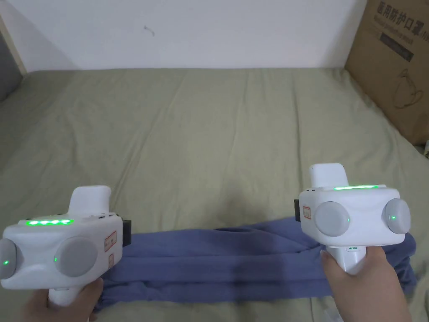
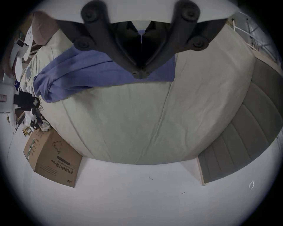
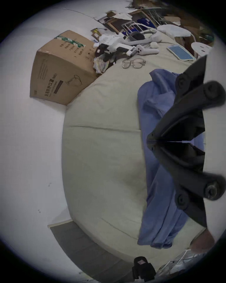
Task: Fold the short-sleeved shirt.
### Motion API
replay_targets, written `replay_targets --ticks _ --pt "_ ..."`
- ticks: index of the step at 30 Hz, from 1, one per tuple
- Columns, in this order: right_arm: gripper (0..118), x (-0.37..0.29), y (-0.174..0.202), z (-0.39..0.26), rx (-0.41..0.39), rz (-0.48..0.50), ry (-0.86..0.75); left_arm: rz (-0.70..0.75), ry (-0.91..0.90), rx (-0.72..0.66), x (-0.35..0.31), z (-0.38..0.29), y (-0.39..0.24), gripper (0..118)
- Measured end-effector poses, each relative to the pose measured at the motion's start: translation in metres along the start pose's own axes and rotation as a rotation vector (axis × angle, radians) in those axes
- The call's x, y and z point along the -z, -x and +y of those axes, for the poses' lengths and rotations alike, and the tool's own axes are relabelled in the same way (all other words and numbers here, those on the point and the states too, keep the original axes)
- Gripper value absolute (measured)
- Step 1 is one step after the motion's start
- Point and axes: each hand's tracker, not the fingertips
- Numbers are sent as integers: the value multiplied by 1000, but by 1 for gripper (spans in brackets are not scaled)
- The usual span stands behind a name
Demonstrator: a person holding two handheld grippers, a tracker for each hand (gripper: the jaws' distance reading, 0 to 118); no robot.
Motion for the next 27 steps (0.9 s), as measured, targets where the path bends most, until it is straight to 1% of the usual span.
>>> replay_targets --ticks 1,4,6,8,9,10,11,12,13,16,19,21,23,24,25,27 --pt "2 1 3 0 1 4 4 -26 -13 -64 0 -2 11 0" --pt "2 6 11 1 4 10 23 -150 -56 -334 2 -11 72 0" --pt "2 11 17 0 -13 12 28 -300 -33 -495 15 -21 117 1" --pt "2 17 23 0 -32 29 42 -480 38 -643 34 -35 156 12" --pt "2 19 26 0 -34 39 51 -563 70 -704 44 -44 173 12" --pt "2 21 27 0 -29 51 58 -612 93 -736 53 -53 187 44" --pt "2 22 25 -1 -7 80 60 -629 106 -756 60 -61 196 81" --pt "2 23 23 -1 24 121 53 -612 111 -759 62 -68 200 105" --pt "2 23 21 -2 30 132 55 -610 101 -761 66 -73 206 118" --pt "2 27 18 -4 6 106 68 -691 106 -822 81 -88 216 118" --pt "2 28 10 -4 7 108 82 -841 157 -900 108 -99 211 118" --pt "2 28 6 -4 2 98 85 -932 139 -870 117 -94 196 118" --pt "2 28 3 -3 -11 84 81 -986 182 -832 130 -85 178 118" --pt "2 28 1 -3 -13 90 73 -1017 222 -815 135 -84 171 118" --pt "2 27 -1 -3 0 133 60 -1044 254 -790 140 -81 161 118" --pt "2 29 -3 -4 11 128 73 -1057 281 -726 146 -75 149 118"
